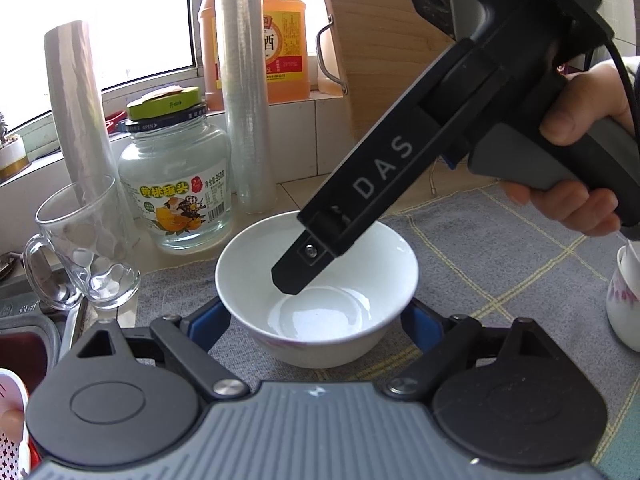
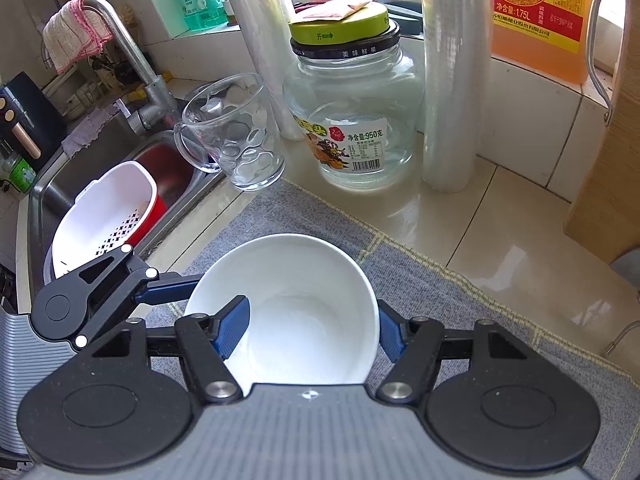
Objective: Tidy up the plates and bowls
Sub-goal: 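Lift the white bowl with both grippers and carry it toward the bowl stack, then lower the white bowl onto the bowl stack with both grippers, then open both grippers and pull them back from the three-bowl stack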
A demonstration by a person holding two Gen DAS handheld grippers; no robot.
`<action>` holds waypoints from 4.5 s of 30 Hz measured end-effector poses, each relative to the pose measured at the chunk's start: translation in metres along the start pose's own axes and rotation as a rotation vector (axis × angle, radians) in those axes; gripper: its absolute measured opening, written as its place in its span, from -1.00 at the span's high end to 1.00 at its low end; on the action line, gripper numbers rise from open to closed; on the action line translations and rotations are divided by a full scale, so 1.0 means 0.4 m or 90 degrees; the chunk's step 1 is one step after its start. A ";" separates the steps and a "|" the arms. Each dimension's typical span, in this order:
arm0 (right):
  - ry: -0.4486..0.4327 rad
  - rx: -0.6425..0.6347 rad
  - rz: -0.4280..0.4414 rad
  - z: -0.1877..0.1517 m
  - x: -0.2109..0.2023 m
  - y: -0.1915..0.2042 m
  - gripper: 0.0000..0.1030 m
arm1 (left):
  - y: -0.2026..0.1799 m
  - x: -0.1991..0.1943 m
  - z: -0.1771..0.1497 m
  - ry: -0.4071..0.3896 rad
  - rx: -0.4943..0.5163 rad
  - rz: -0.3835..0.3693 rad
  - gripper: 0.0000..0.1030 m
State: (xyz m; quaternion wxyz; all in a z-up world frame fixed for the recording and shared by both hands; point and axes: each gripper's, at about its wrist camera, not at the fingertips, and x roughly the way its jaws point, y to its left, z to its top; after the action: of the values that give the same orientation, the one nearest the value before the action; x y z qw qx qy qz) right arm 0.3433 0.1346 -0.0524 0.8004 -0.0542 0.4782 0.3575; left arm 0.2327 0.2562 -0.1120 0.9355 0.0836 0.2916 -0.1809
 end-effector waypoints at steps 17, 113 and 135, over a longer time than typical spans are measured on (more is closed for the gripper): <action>-0.012 0.037 0.012 -0.124 -0.147 0.033 -0.40 | -0.107 -0.112 0.006 0.025 0.024 -0.045 -0.78; -0.063 0.205 -0.144 -0.554 -0.545 -0.139 -0.75 | -0.531 -0.132 0.058 0.053 0.169 -0.282 -0.94; -0.108 0.164 -0.131 -0.588 -0.571 -0.122 -1.00 | -0.495 -0.165 0.036 0.083 0.130 -0.266 -0.94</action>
State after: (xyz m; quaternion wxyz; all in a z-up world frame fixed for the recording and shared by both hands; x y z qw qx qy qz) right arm 0.1371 -0.1210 -0.0076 0.8704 0.0302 0.4428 0.2129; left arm 0.1129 0.0892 -0.0723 0.8436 0.1266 0.3426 -0.3935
